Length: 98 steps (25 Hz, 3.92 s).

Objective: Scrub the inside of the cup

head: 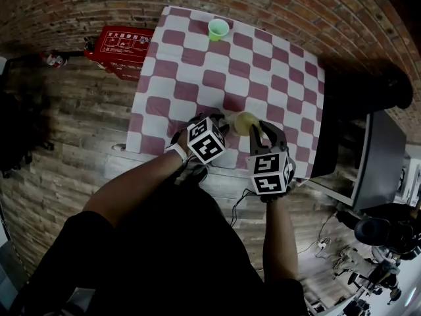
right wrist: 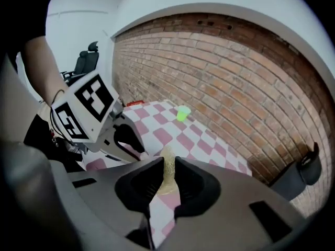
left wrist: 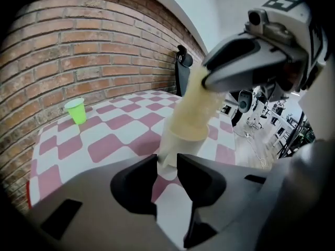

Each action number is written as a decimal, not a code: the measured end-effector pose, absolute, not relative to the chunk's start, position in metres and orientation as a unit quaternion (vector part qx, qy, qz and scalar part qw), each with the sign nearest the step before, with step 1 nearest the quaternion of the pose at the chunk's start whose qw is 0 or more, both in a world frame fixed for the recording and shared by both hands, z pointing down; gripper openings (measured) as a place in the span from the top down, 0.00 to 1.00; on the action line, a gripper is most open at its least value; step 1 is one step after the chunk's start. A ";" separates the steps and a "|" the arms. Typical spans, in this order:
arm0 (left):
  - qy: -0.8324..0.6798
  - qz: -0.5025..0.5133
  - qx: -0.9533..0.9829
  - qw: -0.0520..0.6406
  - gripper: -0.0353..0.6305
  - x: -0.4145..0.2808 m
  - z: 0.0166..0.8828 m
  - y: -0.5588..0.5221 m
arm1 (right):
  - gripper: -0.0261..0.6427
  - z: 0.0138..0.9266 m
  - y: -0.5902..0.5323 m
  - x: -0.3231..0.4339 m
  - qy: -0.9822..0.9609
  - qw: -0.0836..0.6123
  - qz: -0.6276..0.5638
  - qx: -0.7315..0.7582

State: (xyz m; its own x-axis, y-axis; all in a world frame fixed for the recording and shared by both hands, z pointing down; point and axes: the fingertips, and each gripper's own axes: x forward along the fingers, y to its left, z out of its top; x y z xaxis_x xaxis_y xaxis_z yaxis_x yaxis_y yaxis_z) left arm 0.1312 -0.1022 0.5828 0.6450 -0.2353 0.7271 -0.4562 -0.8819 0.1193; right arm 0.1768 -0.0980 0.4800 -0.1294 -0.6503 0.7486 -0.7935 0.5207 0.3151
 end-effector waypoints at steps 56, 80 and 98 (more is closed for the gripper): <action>-0.188 0.381 0.896 0.127 0.76 0.127 0.575 -0.100 | 0.85 0.461 -0.108 0.192 -0.803 0.391 0.215 0.394; -0.190 0.377 0.900 0.110 0.76 0.123 0.570 -0.101 | 0.85 0.425 -0.091 0.162 -0.849 0.466 0.123 0.215; -0.187 0.374 0.902 0.109 0.76 0.124 0.562 -0.098 | 0.85 0.486 -0.118 0.182 -0.736 0.548 0.050 0.395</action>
State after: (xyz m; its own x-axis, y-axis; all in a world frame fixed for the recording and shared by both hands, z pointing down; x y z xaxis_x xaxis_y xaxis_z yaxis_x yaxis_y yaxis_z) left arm 0.1243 -0.0980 0.5615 0.6501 -0.2548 0.7158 -0.4182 -0.9066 0.0571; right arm 0.1825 -0.1184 0.4856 -0.0871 -0.5260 0.8460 -0.6367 0.6825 0.3588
